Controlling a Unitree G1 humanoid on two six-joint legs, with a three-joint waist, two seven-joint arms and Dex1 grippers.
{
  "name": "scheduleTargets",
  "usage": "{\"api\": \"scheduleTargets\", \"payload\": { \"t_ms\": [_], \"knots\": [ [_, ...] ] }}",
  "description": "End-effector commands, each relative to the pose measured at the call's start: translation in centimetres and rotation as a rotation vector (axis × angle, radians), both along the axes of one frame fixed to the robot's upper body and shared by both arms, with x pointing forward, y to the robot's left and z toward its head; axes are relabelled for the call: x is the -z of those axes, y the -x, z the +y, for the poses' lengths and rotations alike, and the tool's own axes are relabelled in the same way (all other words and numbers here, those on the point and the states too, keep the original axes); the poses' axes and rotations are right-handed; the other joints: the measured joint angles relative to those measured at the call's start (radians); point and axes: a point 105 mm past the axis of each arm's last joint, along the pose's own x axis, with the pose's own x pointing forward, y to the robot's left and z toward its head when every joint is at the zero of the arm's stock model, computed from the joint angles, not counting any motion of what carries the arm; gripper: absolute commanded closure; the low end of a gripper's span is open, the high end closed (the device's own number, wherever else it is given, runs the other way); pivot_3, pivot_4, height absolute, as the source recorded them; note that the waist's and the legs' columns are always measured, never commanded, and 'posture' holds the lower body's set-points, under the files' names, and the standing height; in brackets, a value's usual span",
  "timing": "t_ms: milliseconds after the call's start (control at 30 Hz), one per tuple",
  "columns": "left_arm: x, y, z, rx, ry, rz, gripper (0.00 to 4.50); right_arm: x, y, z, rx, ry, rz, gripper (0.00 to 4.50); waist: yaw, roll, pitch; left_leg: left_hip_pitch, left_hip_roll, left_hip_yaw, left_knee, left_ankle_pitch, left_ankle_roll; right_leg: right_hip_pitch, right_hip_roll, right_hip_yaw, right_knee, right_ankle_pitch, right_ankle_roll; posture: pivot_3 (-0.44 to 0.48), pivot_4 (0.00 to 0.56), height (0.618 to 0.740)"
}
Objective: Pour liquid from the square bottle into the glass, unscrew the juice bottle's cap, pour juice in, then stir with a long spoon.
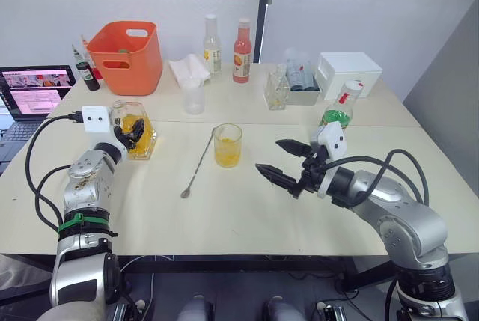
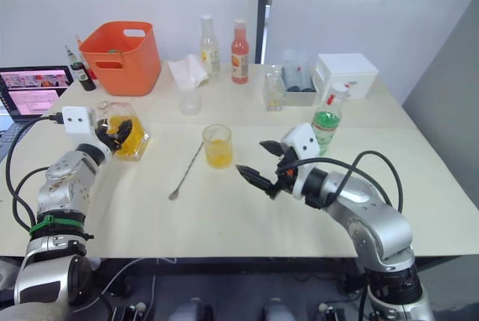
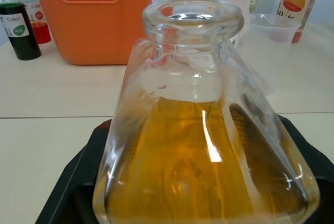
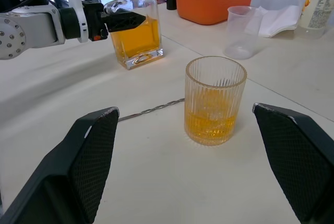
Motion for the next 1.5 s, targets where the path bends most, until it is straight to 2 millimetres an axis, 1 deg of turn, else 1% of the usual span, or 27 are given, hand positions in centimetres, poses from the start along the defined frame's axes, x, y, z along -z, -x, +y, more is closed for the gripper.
{"api": "scheduleTargets", "payload": {
  "t_ms": [33,67,200,367,500,567,633,767,833,900,933,967,1067,1100,1133,1200,1300,1333,1433,1500],
  "knots": [
    [-1.7,-0.1,0.2,-0.001,0.011,-0.047,0.33,-0.9,0.6,-0.2,0.002,-0.009,-0.033,0.11,0.0,0.0,0.0,0.0,0.0,0.0,0.0,0.0,0.0,0.0,0.0,0.0,0.0,0.0,0.0,0.0,0.15,0.715],
    [-1.9,-0.2,0.2,0.0,0.011,-0.051,0.03,-0.8,0.7,-0.2,0.004,-0.01,-0.031,0.11,0.0,0.0,0.0,0.0,0.0,0.0,0.0,0.0,0.0,0.0,0.0,0.0,0.0,0.0,0.0,0.0,0.15,0.715],
    [-2.2,-0.1,0.4,0.001,0.034,-0.063,0.03,-0.7,0.7,-0.3,0.009,-0.01,-0.027,0.11,0.0,0.0,0.0,0.0,0.0,0.0,0.0,0.0,0.0,0.0,0.0,0.0,-0.001,0.0,0.0,0.0,0.15,0.715],
    [-2.9,0.6,1.0,0.002,0.031,-0.088,0.03,-0.7,0.6,-0.6,0.018,-0.008,-0.025,0.11,0.0,0.0,0.0,0.002,0.0,0.0,0.0,0.0,0.0,0.001,0.0,0.0,-0.002,0.0,0.0,0.0,0.15,0.715],
    [-3.5,1.7,1.4,0.032,0.017,-0.106,0.03,-0.6,0.5,-1.2,0.031,0.0,-0.02,0.11,-0.003,0.0,0.0,0.002,0.0,0.0,0.0,0.0,0.0,0.001,0.0,0.0,-0.001,0.0,0.0,0.0,0.15,0.715],
    [-4.0,2.7,1.6,0.06,0.001,-0.111,0.03,-0.7,0.2,-2.2,0.061,0.003,-0.02,0.11,-0.004,0.0,0.0,0.002,0.001,0.0,-0.001,0.0,0.0,0.0,0.0,0.0,-0.001,0.0,0.0,0.0,0.15,0.715],
    [-4.4,3.6,1.5,0.1,-0.015,-0.109,0.03,-0.7,-0.1,-3.4,0.093,0.012,-0.018,0.11,-0.003,0.0,0.0,0.003,0.001,-0.001,-0.001,0.0,0.0,0.0,0.0,0.001,-0.002,0.0,0.0,0.0,0.15,0.715],
    [-5.0,5.8,1.1,0.171,-0.077,-0.091,0.03,0.2,-0.9,-6.9,0.189,0.059,0.005,0.11,-0.001,0.0,0.0,0.003,0.001,-0.001,-0.001,0.0,0.0,0.001,0.0,0.001,-0.002,0.0,0.0,0.0,0.15,0.715],
    [-5.2,7.3,1.0,0.209,-0.083,-0.083,0.03,0.6,-1.3,-8.9,0.247,0.072,0.02,0.11,0.0,0.0,0.0,0.003,0.001,-0.001,-0.001,0.0,0.0,0.001,-0.001,0.001,-0.003,0.0,0.0,0.0,0.15,0.715],
    [-5.0,9.4,0.9,0.275,-0.079,-0.063,0.03,1.1,-1.7,-11.2,0.322,0.081,0.036,0.11,-0.001,0.0,0.0,0.004,0.001,-0.001,-0.001,0.0,0.0,0.002,-0.001,0.002,-0.003,0.0,0.0,0.0,0.15,0.715],
    [-4.5,10.4,1.3,0.282,-0.11,-0.047,0.03,1.4,-1.8,-12.4,0.366,0.091,0.045,0.11,-0.002,0.0,0.0,0.004,0.001,-0.001,-0.001,0.0,0.0,0.002,-0.001,0.002,-0.004,0.0,0.0,0.0,0.15,0.715],
    [-4.2,11.1,1.5,0.283,-0.134,-0.035,0.03,1.7,-1.9,-13.2,0.393,0.098,0.05,0.11,-0.002,0.0,0.0,0.005,0.001,-0.001,-0.002,0.0,0.0,0.002,-0.001,0.003,-0.004,0.0,0.0,0.0,0.15,0.715],
    [-2.2,14.1,3.3,0.294,-0.157,0.032,0.03,2.0,-1.1,-15.4,0.465,0.085,0.064,0.11,-0.002,0.001,0.0,0.007,0.002,0.001,-0.004,0.0,0.0,0.002,0.0,0.003,-0.005,-0.001,-0.001,0.0,0.15,0.715],
    [-1.6,14.7,3.6,0.292,-0.16,0.049,0.03,2.1,-0.9,-15.9,0.481,0.08,0.067,0.11,-0.003,0.001,0.0,0.009,0.003,0.002,-0.004,0.0,0.0,0.003,0.0,0.004,-0.005,-0.001,-0.002,0.0,0.15,0.715],
    [-0.6,15.5,4.3,0.277,-0.177,0.076,0.03,2.2,-0.6,-16.8,0.513,0.08,0.063,0.11,-0.003,0.001,0.0,0.01,0.003,0.003,-0.005,0.0,0.0,0.005,0.0,0.004,-0.006,-0.001,-0.002,0.0,0.15,0.715],
    [0.6,16.7,5.5,0.244,-0.164,0.104,0.03,2.4,0.1,-18.3,0.567,0.093,0.065,0.11,-0.002,0.001,0.0,0.017,0.004,0.006,-0.006,0.0,-0.001,0.013,0.001,0.003,-0.011,-0.002,-0.003,0.0,0.15,0.715],
    [1.5,17.9,7.1,0.195,-0.169,0.082,0.03,3.0,1.0,-20.2,0.614,0.169,0.063,0.11,0.008,0.002,-0.001,0.021,0.006,0.008,-0.007,0.0,-0.001,0.018,0.0,0.003,-0.016,-0.002,-0.003,0.0,0.15,0.715],
    [1.9,18.3,8.0,0.178,-0.168,0.09,0.03,3.0,1.3,-21.1,0.64,0.191,0.061,0.11,0.009,0.002,-0.001,0.021,0.006,0.009,-0.007,0.0,-0.001,0.018,0.0,0.003,-0.017,-0.002,-0.003,0.0,0.15,0.715],
    [2.4,19.2,10.5,0.117,-0.172,0.096,0.03,3.1,1.9,-23.5,0.718,0.224,0.058,0.11,0.008,0.002,-0.001,0.021,0.006,0.011,-0.007,0.0,-0.001,0.018,0.001,0.003,-0.017,-0.002,-0.003,0.0,0.15,0.715],
    [2.6,19.5,11.2,0.105,-0.181,0.101,0.03,3.4,2.2,-24.1,0.736,0.242,0.063,0.11,0.006,0.002,-0.001,0.021,0.006,0.012,-0.008,0.0,-0.001,0.017,0.001,0.003,-0.017,-0.002,-0.003,0.0,0.15,0.715]
  ]
}}
